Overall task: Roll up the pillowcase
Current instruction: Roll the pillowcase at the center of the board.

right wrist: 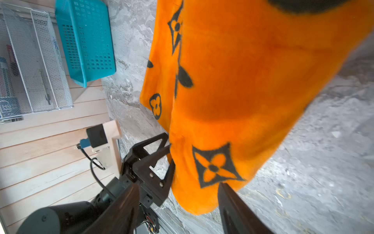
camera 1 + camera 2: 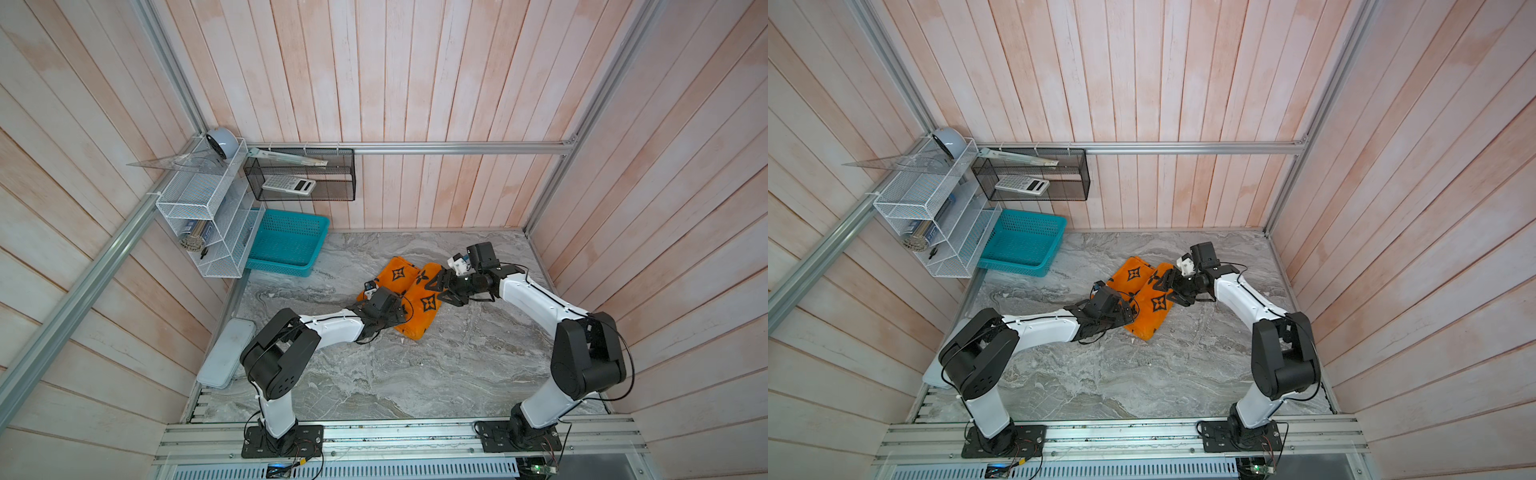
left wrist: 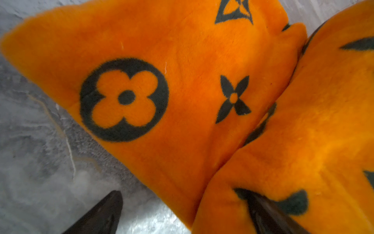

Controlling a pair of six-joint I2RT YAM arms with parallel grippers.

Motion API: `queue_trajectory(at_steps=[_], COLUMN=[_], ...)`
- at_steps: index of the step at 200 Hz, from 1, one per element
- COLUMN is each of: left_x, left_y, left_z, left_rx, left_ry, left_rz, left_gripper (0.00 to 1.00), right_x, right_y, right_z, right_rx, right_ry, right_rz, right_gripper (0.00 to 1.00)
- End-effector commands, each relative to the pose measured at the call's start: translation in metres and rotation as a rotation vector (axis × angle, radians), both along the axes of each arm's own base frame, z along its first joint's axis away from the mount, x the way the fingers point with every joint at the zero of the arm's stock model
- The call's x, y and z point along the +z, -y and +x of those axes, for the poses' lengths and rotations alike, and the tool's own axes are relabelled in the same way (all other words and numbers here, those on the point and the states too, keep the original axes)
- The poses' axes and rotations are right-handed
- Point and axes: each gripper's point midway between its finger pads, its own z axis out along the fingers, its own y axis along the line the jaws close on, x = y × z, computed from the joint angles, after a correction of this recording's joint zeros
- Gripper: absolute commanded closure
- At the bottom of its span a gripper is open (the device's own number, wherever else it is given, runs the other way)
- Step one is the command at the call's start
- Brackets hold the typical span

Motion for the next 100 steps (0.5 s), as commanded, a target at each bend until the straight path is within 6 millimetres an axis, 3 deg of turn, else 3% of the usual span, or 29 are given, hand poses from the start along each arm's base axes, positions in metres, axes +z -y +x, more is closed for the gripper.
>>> queue_trajectory(at_steps=[1,47,73,100], left_x=[-0.029,-0.025,-0.028,-0.028], left_y=[-0.015,-0.014,-0.012,-0.008], left_z=[-0.010,-0.012,-0.015,-0.017], left_rx=[0.006,0.001,-0.009,-0.020], left_ry=[-0.061,-0.063,-0.077,-0.086], left_rz=[0.061,0.051,0.036,0.012], left_gripper=[0.00,0.00,0.00,0.00], right_x=[-0.030,-0.059,-0.069,-0.093], right_y=[0.000,-0.001,-0.013,-0.023], right_z=[-0.022,-0.022,-0.013,-0.011], right_rx=[0.050,0.029,0.043,0.056], right_ry=[-0.056,-0.091,-0.089,-0.133], right_rz=[-0.008,-0.007,0.018,0.007], right_gripper=[0.32,0.30,0.29,0.33])
